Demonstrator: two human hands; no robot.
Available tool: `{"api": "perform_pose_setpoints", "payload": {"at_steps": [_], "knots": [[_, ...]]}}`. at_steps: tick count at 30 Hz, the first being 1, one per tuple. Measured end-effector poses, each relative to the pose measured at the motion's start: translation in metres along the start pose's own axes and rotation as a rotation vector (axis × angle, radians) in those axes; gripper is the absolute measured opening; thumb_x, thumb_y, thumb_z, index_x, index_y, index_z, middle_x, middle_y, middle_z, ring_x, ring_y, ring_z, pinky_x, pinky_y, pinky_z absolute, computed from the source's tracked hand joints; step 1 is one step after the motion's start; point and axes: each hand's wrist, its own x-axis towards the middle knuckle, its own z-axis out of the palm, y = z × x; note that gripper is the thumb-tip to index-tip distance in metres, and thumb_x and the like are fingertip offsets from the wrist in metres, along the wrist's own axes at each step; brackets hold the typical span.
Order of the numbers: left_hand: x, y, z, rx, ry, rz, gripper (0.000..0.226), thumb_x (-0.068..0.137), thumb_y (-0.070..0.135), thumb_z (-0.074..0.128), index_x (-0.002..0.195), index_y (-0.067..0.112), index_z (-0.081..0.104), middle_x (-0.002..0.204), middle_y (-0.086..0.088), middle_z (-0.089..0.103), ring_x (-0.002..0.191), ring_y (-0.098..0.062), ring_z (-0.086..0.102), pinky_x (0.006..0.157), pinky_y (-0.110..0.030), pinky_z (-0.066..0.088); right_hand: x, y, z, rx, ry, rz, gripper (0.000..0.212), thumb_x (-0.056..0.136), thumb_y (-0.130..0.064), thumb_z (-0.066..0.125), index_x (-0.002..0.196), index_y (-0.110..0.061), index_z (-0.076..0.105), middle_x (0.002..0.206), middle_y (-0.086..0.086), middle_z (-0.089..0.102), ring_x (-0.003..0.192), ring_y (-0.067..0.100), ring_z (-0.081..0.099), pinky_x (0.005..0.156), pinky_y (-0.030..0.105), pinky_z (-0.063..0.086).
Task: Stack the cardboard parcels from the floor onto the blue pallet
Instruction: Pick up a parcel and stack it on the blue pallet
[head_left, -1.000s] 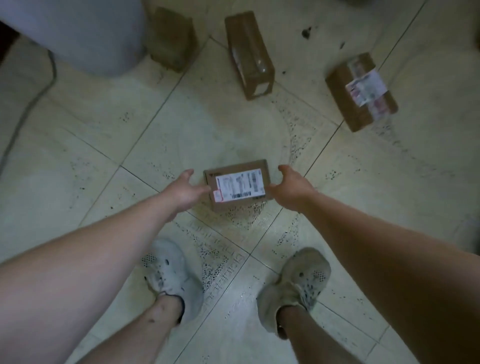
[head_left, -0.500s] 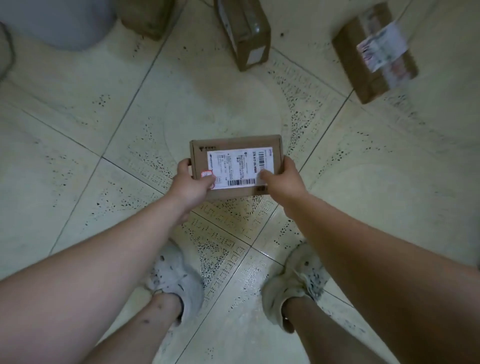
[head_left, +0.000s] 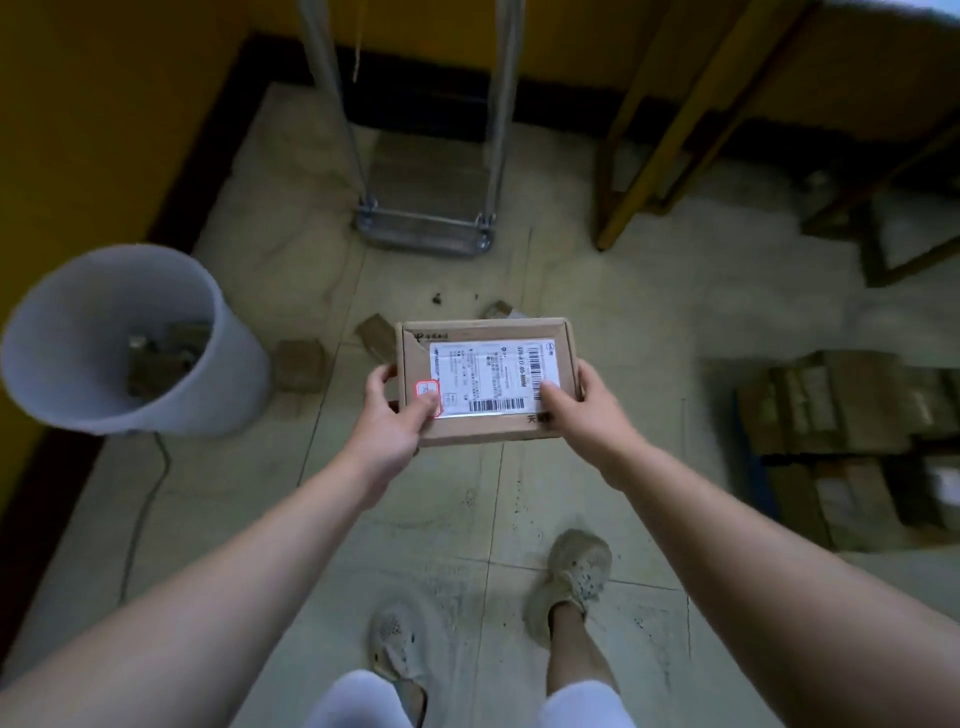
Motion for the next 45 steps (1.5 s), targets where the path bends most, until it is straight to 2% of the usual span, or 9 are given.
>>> {"api": "perform_pose_setpoints", "payload": {"at_steps": [5, 8, 13, 18, 22, 25, 31, 37, 45], "knots": [[-0.068, 0.101, 0.038, 0.114, -0.184, 0.171, 0.059, 0.09, 0.039, 0.058, 0.137, 0.04, 0.022, 0.105, 0.012, 0.053, 0.086, -0.015, 0.06, 0.066, -0.036, 0.053, -0.089, -0.04, -0.091, 0.124, 0.175, -0.04, 0.052, 0.093, -0.036, 0.056, 0.14, -0.033, 0.034, 0.114, -0.014, 0.059, 0.094, 0.001, 0.057, 0.066, 0.023, 0.043], [-0.111, 0.155, 0.077, 0.153, -0.291, 0.23, 0.057, 0.091, 0.039, 0.056, 0.136, 0.042, 0.022, 0.113, 0.002, 0.057, 0.088, -0.018, 0.063, 0.061, -0.035, 0.055, -0.136, -0.049, -0.153, 0.138, 0.295, -0.104, 0.049, 0.094, -0.037, 0.056, 0.138, -0.032, 0.037, 0.108, -0.017, 0.06, 0.089, -0.001, 0.057, 0.061, 0.021, 0.042], [-0.195, 0.208, 0.173, 0.235, -0.395, 0.381, 0.052, 0.092, 0.041, 0.054, 0.134, 0.039, 0.024, 0.111, 0.001, 0.058, 0.093, -0.023, 0.064, 0.078, -0.048, 0.056, -0.215, -0.026, -0.262, 0.143, 0.472, -0.166, 0.044, 0.094, -0.036, 0.055, 0.135, -0.029, 0.04, 0.111, -0.013, 0.06, 0.09, -0.001, 0.056, 0.072, 0.019, 0.043], [-0.278, 0.22, 0.29, 0.284, -0.509, 0.448, 0.055, 0.091, 0.045, 0.052, 0.138, 0.037, 0.024, 0.119, 0.001, 0.056, 0.1, -0.023, 0.061, 0.081, -0.046, 0.055, -0.291, 0.027, -0.375, 0.12, 0.592, -0.118, 0.054, 0.094, -0.044, 0.053, 0.142, -0.027, 0.034, 0.121, -0.005, 0.057, 0.106, 0.018, 0.056, 0.095, 0.041, 0.047], [-0.336, 0.218, 0.37, 0.326, -0.577, 0.478, 0.051, 0.092, 0.047, 0.049, 0.136, 0.041, 0.026, 0.116, 0.003, 0.058, 0.097, -0.021, 0.062, 0.077, -0.043, 0.056, -0.343, 0.072, -0.443, 0.177, 0.658, -0.092, 0.058, 0.094, -0.046, 0.052, 0.144, -0.027, 0.03, 0.119, -0.008, 0.054, 0.101, 0.015, 0.056, 0.085, 0.032, 0.047], [-0.365, 0.219, 0.415, 0.358, -0.613, 0.487, 0.052, 0.093, 0.047, 0.048, 0.138, 0.041, 0.024, 0.111, 0.006, 0.059, 0.094, -0.02, 0.062, 0.075, -0.042, 0.055, -0.37, 0.097, -0.48, 0.206, 0.7, -0.051, 0.069, 0.093, -0.049, 0.052, 0.15, -0.028, 0.02, 0.122, -0.006, 0.049, 0.106, 0.018, 0.055, 0.092, 0.037, 0.047], [-0.397, 0.235, 0.499, 0.426, -0.709, 0.521, 0.054, 0.093, 0.046, 0.05, 0.14, 0.042, 0.024, 0.104, 0.007, 0.062, 0.09, -0.016, 0.064, 0.06, -0.033, 0.052, -0.392, 0.14, -0.542, 0.319, 0.767, -0.018, 0.066, 0.094, -0.044, 0.053, 0.15, -0.027, 0.021, 0.125, -0.002, 0.055, 0.103, 0.019, 0.059, 0.092, 0.041, 0.051], [-0.394, 0.258, 0.599, 0.417, -0.783, 0.576, 0.049, 0.093, 0.044, 0.05, 0.137, 0.045, 0.028, 0.106, 0.008, 0.062, 0.089, -0.015, 0.065, 0.061, -0.032, 0.052, -0.374, 0.168, -0.628, 0.336, 0.842, -0.009, 0.058, 0.093, -0.043, 0.055, 0.144, -0.032, 0.029, 0.103, -0.012, 0.059, 0.097, 0.014, 0.06, 0.088, 0.039, 0.051], [-0.352, 0.293, 0.735, 0.454, -0.861, 0.557, 0.04, 0.093, 0.042, 0.051, 0.13, 0.046, 0.036, 0.1, 0.003, 0.069, 0.087, -0.014, 0.068, 0.068, -0.034, 0.052, -0.303, 0.204, -0.746, 0.413, 0.87, 0.012, 0.065, 0.09, -0.037, 0.062, 0.144, -0.034, 0.025, 0.12, -0.002, 0.061, 0.099, 0.019, 0.065, 0.091, 0.045, 0.053]]}}
